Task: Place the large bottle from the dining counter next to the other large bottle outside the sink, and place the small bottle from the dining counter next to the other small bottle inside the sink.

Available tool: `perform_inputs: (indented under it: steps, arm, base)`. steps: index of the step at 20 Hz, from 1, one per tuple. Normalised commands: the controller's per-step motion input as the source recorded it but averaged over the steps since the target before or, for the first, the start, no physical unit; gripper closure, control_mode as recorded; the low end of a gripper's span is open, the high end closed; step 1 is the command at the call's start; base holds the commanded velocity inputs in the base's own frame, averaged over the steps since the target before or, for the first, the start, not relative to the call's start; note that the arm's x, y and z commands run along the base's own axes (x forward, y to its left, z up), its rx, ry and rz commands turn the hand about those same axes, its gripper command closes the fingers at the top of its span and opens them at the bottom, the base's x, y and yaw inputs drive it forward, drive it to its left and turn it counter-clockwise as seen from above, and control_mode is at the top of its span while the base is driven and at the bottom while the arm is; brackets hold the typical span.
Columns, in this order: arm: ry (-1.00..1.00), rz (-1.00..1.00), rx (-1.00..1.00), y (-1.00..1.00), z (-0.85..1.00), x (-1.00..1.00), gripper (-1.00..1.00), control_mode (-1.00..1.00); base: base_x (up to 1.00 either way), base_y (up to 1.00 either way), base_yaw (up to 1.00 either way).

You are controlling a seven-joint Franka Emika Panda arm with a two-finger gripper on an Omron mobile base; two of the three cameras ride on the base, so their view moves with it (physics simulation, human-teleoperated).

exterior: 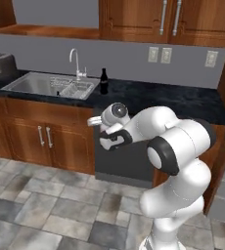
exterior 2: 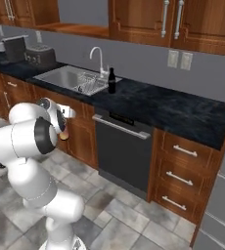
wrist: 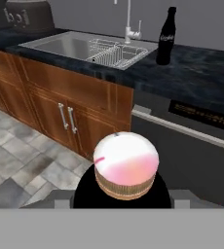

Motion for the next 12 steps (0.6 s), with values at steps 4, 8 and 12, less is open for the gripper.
perform_inputs:
  steps: [4,8,12]
  arm:
    - [0.0,0.0,0.0,0.0,0.0,0.0,1.0,1.0]
    - [0.0,0.0,0.0,0.0,0.0,0.0,1.0,1.0]
    - [0.0,0.0,0.0,0.0,0.0,0.0,1.0,1.0]
  base:
    - [0.68,0.47,-0.27]
    - [0.79,0.41,-0.25]
    - [0.72,0.41,-0.25]
